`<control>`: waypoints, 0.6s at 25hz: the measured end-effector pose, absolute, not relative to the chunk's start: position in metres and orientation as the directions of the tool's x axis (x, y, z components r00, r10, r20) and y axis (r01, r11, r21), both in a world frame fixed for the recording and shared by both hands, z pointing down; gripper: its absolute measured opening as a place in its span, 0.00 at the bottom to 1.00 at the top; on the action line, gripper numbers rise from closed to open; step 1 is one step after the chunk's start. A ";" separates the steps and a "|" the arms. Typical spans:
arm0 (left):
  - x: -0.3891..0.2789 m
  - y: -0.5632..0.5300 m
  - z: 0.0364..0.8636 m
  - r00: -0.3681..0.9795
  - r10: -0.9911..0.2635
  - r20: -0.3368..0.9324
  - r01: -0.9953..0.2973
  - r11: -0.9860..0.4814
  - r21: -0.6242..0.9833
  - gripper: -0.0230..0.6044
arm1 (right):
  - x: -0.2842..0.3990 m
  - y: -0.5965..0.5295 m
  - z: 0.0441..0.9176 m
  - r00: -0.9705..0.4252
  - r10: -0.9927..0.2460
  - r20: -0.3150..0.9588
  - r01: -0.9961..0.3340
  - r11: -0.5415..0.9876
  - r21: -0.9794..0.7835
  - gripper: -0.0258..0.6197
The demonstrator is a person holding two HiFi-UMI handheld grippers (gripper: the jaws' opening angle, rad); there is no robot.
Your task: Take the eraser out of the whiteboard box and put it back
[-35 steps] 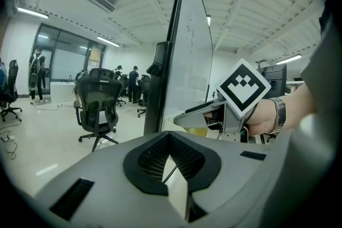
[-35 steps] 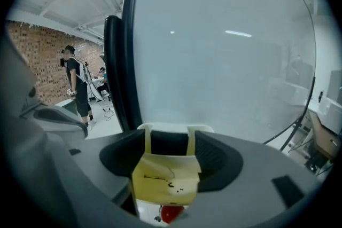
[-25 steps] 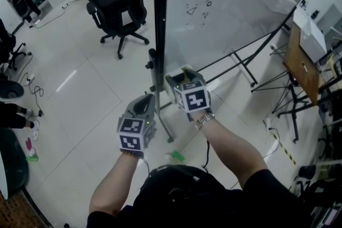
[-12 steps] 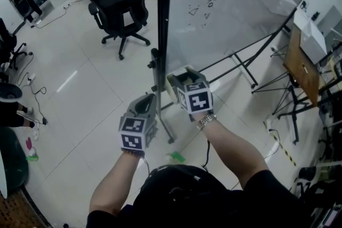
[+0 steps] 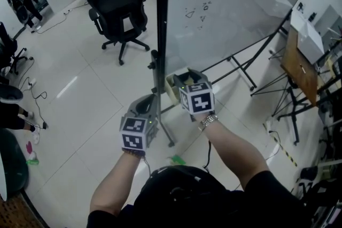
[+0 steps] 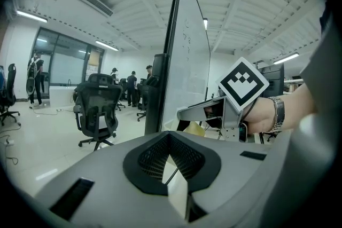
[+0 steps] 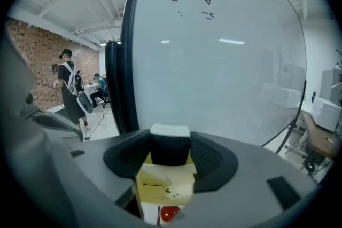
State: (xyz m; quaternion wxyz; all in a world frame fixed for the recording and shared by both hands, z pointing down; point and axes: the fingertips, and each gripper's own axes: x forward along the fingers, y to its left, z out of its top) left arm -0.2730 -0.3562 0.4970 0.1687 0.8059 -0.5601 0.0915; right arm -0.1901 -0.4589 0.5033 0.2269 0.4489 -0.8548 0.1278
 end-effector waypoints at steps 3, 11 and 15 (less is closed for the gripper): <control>-0.271 -0.353 0.493 0.362 -0.871 0.331 -0.931 -0.323 0.168 0.04 | -0.188 -0.456 0.496 -0.490 -0.720 0.491 -0.830 0.558 -0.010 0.45; -0.263 -0.344 0.484 0.378 -0.870 0.316 -0.925 -0.342 0.164 0.04 | -0.181 -0.444 0.477 -0.490 -0.742 0.458 -0.835 0.550 -0.002 0.44; -0.258 -0.341 0.480 0.380 -0.870 0.314 -0.924 -0.347 0.158 0.04 | -0.176 -0.438 0.465 -0.491 -0.756 0.433 -0.838 0.546 0.002 0.44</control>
